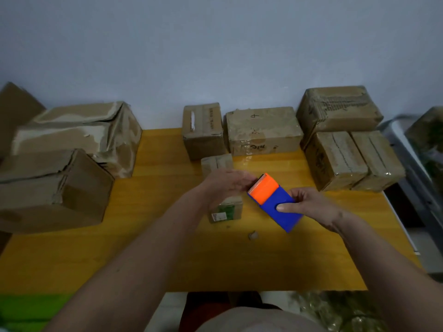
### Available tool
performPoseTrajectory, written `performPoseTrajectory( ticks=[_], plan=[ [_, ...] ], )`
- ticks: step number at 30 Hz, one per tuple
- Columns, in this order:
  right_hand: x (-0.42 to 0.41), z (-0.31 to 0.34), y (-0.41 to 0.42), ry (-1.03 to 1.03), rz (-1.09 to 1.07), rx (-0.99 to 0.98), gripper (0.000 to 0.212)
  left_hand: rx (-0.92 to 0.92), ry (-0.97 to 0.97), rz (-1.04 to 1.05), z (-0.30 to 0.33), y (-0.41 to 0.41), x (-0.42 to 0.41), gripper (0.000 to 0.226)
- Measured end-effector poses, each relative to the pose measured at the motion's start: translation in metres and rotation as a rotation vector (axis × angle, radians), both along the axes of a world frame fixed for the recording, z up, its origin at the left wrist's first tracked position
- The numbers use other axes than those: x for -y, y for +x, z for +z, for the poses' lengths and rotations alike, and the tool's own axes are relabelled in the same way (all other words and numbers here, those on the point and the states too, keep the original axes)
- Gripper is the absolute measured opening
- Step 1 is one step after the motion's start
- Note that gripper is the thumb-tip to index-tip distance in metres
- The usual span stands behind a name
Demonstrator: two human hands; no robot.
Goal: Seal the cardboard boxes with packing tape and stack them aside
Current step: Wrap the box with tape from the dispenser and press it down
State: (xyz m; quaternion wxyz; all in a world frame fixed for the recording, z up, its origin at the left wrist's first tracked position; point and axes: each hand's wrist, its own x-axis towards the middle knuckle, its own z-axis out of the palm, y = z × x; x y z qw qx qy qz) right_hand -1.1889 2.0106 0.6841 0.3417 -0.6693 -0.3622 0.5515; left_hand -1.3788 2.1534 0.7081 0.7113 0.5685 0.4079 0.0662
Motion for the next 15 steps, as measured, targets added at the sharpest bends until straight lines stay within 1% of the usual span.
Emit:
performPoseTrajectory(
  ticks=[3, 5, 9, 12, 15],
  plan=[
    [-0.001, 0.001, -0.006, -0.035, 0.017, -0.021, 0.04, 0.0, -0.072, 0.096, -0.005, -0.003, 0.006, 0.014],
    [-0.002, 0.004, -0.011, -0.052, 0.075, -0.013, 0.036, -0.021, -0.041, 0.172, -0.009, -0.006, 0.011, 0.006],
    [-0.011, 0.015, -0.021, -0.055, 0.2, 0.092, 0.029, -0.033, 0.106, 0.38, -0.021, -0.009, 0.017, 0.013],
    [-0.015, 0.026, -0.018, -0.056, 0.274, 0.124, 0.028, -0.012, 0.065, 0.566, -0.033, -0.02, 0.024, 0.014],
    [-0.009, 0.027, -0.013, -0.121, 0.362, 0.161, 0.032, -0.053, 0.06, 0.719, -0.046, -0.039, 0.026, 0.012]
  ],
)
